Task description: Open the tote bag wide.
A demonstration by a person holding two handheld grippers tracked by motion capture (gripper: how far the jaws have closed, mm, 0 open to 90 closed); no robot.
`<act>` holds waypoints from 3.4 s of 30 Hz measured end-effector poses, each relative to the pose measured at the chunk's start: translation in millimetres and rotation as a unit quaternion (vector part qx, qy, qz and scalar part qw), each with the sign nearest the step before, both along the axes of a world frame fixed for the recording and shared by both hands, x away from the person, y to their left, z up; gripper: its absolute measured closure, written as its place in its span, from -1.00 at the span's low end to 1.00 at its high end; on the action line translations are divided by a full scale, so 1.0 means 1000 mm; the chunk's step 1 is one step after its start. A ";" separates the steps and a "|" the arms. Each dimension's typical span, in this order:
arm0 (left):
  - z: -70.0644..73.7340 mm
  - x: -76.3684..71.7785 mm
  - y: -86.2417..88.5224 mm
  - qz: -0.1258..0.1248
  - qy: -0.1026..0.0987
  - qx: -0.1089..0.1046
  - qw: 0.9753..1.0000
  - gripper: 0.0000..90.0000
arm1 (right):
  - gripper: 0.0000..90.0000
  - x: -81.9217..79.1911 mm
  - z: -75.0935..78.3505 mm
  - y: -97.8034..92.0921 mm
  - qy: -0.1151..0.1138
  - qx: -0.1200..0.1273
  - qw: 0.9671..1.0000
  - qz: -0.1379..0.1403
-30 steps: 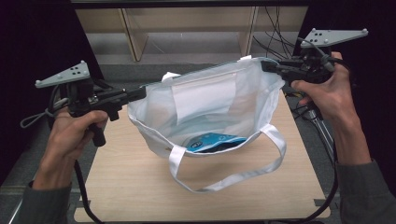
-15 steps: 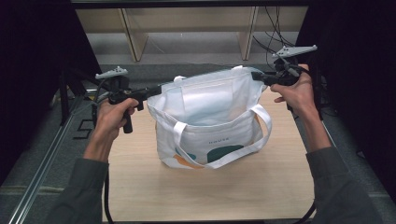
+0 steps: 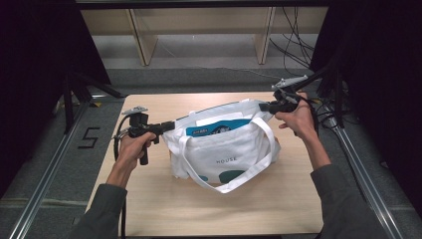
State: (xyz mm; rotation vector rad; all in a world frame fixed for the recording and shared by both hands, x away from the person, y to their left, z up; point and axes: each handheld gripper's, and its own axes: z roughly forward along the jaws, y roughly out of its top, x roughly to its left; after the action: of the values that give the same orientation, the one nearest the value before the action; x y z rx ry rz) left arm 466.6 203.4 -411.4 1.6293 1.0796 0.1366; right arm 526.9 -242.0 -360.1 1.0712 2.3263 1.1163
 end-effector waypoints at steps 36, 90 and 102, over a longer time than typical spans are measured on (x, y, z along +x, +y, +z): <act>-0.105 -0.017 -0.020 -0.016 0.019 0.089 0.996 0.79 | 0.90 -0.029 -0.127 -0.017 0.063 -0.014 0.998 -0.006; -0.001 -0.105 0.004 -0.029 -0.003 0.050 0.998 -0.12 | 0.87 -0.131 -0.094 0.037 0.101 -0.047 0.977 0.181; -0.006 -0.120 -0.050 -0.087 -0.006 0.066 0.994 -0.11 | 0.87 -0.136 -0.103 0.039 0.111 -0.052 0.975 0.184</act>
State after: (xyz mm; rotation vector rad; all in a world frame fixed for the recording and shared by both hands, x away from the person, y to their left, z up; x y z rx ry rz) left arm 346.3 153.5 -417.4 1.8314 0.9307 0.1051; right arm 391.1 -203.0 -463.1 0.7799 2.8105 1.0245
